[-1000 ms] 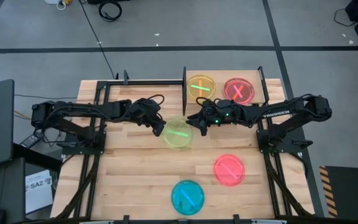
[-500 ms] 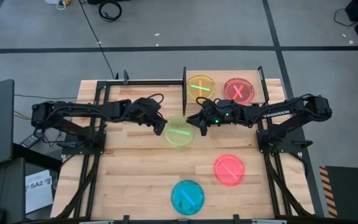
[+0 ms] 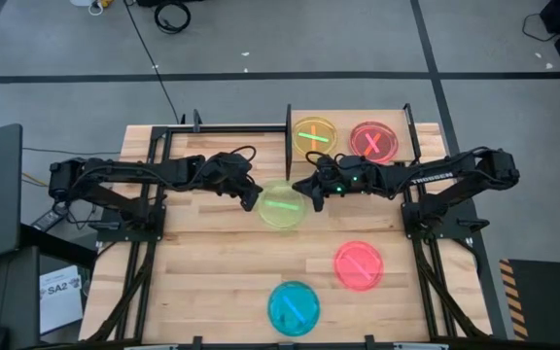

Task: Place and stack plates onto a shelf
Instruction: Stack the green plate on top of the orange plate on the shelf

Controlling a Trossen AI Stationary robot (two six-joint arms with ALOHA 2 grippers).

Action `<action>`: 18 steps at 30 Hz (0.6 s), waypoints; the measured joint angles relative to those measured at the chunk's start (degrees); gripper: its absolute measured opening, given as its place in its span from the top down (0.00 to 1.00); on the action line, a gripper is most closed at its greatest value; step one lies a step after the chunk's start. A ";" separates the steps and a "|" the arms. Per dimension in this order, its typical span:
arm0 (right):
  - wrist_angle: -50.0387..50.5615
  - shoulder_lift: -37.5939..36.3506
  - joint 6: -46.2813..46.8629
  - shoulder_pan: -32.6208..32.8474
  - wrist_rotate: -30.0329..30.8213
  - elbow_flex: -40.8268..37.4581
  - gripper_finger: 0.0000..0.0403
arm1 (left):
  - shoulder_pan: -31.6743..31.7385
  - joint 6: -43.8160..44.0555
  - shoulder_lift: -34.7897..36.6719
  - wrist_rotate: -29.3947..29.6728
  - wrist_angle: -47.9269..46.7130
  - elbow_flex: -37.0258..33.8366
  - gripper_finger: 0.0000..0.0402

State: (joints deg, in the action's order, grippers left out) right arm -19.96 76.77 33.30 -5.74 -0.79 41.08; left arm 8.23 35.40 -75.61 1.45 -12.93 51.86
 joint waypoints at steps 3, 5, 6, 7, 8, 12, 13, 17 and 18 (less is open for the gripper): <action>0.04 0.00 0.00 0.00 0.55 0.00 0.89 | 0.00 -0.02 0.00 0.02 0.04 0.00 0.98; 0.04 0.00 0.00 0.00 0.86 0.00 0.89 | 0.00 -0.01 0.00 0.02 0.08 0.00 0.98; 0.01 0.00 0.00 0.00 0.96 0.00 0.89 | 0.00 -0.02 0.00 0.02 0.11 0.00 0.98; 0.01 0.00 0.00 0.00 1.00 0.00 0.89 | 0.00 -0.01 0.00 0.02 0.13 0.00 0.98; 0.05 0.00 0.00 0.00 1.00 0.00 0.89 | 0.00 -0.03 0.00 0.02 0.13 0.00 0.97; 0.24 0.00 -0.02 0.00 1.00 0.00 0.89 | -0.04 -1.48 0.00 -0.15 0.65 0.00 0.90; 0.23 0.00 -0.02 0.00 1.00 0.00 0.89 | -0.13 -1.79 0.00 -0.13 0.59 0.00 0.88; 0.24 0.00 -0.02 0.00 0.98 0.00 0.90 | -0.22 -2.03 -0.02 -0.77 0.56 0.00 0.80; 0.28 0.00 -0.02 0.00 0.98 0.00 0.91 | -0.21 -2.06 -0.02 -1.24 0.51 0.00 0.78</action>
State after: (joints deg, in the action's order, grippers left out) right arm -19.68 76.77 33.28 -5.74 0.18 41.08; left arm 8.02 33.34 -75.63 0.21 -12.42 51.86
